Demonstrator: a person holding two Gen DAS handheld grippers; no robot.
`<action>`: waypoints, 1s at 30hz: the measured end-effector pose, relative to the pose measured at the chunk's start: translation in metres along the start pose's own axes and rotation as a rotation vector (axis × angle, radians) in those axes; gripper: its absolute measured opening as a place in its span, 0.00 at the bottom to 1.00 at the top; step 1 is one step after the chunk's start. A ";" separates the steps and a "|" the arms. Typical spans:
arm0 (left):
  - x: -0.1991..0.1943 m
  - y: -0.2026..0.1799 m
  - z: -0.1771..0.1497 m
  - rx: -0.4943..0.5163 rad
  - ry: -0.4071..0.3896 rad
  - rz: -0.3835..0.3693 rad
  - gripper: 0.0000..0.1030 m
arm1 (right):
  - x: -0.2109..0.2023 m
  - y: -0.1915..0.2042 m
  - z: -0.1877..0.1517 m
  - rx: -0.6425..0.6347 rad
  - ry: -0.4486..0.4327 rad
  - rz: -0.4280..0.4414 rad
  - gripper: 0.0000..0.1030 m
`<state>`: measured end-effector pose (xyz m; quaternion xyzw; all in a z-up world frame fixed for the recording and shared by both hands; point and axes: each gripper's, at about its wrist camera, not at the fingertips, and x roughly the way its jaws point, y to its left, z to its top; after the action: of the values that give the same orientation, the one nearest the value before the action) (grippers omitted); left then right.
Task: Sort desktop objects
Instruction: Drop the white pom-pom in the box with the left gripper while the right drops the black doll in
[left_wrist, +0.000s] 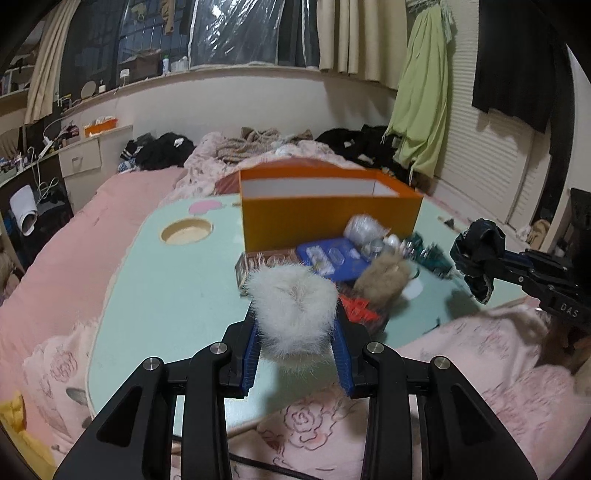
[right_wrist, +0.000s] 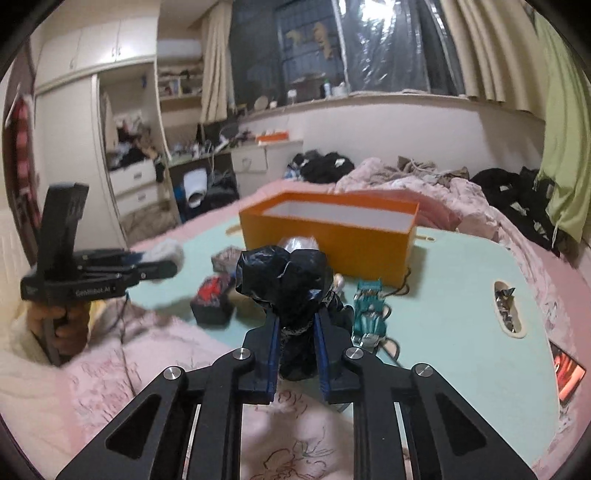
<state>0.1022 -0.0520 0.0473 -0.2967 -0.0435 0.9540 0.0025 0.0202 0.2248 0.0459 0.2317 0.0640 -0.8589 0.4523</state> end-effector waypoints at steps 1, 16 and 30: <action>-0.002 -0.001 0.005 0.001 -0.008 -0.006 0.35 | -0.002 -0.001 0.004 0.008 -0.010 -0.003 0.16; 0.074 -0.001 0.137 -0.035 0.009 -0.043 0.35 | 0.074 -0.056 0.129 0.153 0.011 -0.030 0.22; 0.060 0.019 0.086 -0.136 0.083 -0.016 0.71 | 0.036 -0.041 0.065 0.188 0.084 -0.194 0.93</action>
<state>0.0043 -0.0759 0.0824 -0.3350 -0.1103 0.9357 -0.0084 -0.0523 0.2008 0.0833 0.3016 0.0241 -0.8904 0.3402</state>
